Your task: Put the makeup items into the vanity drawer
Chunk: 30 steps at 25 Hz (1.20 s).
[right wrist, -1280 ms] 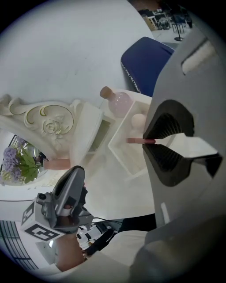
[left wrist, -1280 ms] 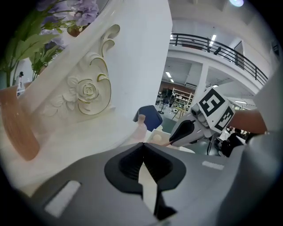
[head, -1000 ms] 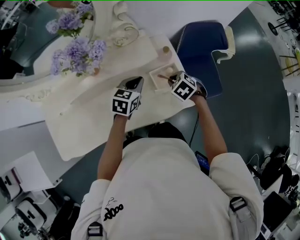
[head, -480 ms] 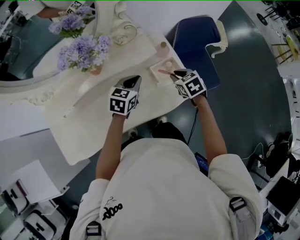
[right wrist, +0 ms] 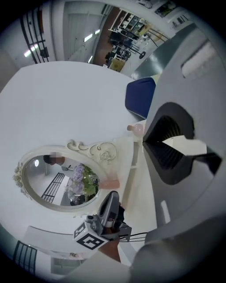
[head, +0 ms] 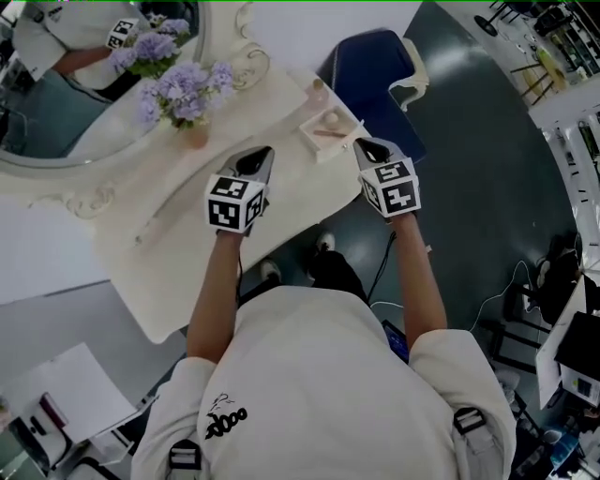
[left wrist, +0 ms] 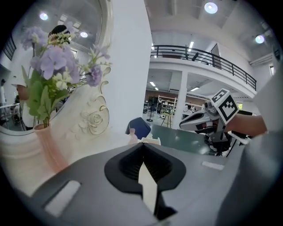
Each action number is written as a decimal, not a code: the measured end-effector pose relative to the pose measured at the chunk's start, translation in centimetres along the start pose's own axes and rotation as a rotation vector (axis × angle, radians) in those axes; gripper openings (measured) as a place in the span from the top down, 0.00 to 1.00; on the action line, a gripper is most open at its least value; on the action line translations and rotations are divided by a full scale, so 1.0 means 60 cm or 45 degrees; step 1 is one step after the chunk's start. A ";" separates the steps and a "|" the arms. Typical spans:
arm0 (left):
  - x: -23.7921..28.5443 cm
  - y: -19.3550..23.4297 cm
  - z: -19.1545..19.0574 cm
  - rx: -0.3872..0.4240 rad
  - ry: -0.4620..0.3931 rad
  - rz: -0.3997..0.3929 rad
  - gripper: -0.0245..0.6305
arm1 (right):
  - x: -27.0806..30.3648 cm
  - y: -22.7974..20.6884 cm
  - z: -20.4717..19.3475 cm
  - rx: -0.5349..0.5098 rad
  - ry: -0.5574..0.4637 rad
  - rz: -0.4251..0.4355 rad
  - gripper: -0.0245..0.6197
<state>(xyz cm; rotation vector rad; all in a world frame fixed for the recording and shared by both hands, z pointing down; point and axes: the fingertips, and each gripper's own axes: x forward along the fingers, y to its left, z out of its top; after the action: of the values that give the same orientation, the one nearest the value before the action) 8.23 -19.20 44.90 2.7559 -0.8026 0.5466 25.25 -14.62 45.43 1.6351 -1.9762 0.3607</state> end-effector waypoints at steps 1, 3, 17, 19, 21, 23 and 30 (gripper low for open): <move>-0.012 0.000 0.006 0.010 -0.021 -0.006 0.94 | -0.015 0.009 0.007 -0.009 -0.019 -0.027 0.96; -0.039 0.000 0.017 0.025 -0.063 -0.017 0.94 | -0.046 0.029 0.021 -0.020 -0.056 -0.067 0.96; -0.262 -0.018 0.129 0.154 -0.416 -0.065 0.94 | -0.193 0.196 0.160 -0.130 -0.387 -0.102 0.96; -0.287 -0.019 0.141 0.174 -0.446 -0.066 0.94 | -0.208 0.214 0.181 -0.151 -0.430 -0.090 0.96; -0.309 -0.019 0.152 0.196 -0.462 -0.060 0.94 | -0.221 0.230 0.203 -0.167 -0.473 -0.078 0.96; -0.328 -0.018 0.161 0.234 -0.462 -0.043 0.94 | -0.234 0.242 0.225 -0.178 -0.514 -0.065 0.96; -0.376 -0.016 0.200 0.348 -0.498 0.007 0.94 | -0.258 0.269 0.278 -0.225 -0.608 -0.041 0.96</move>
<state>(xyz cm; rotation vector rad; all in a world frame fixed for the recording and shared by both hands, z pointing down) -5.38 -11.45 24.72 3.1700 -0.8700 0.1200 7.47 -7.09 25.31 1.7491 -2.2373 -0.2370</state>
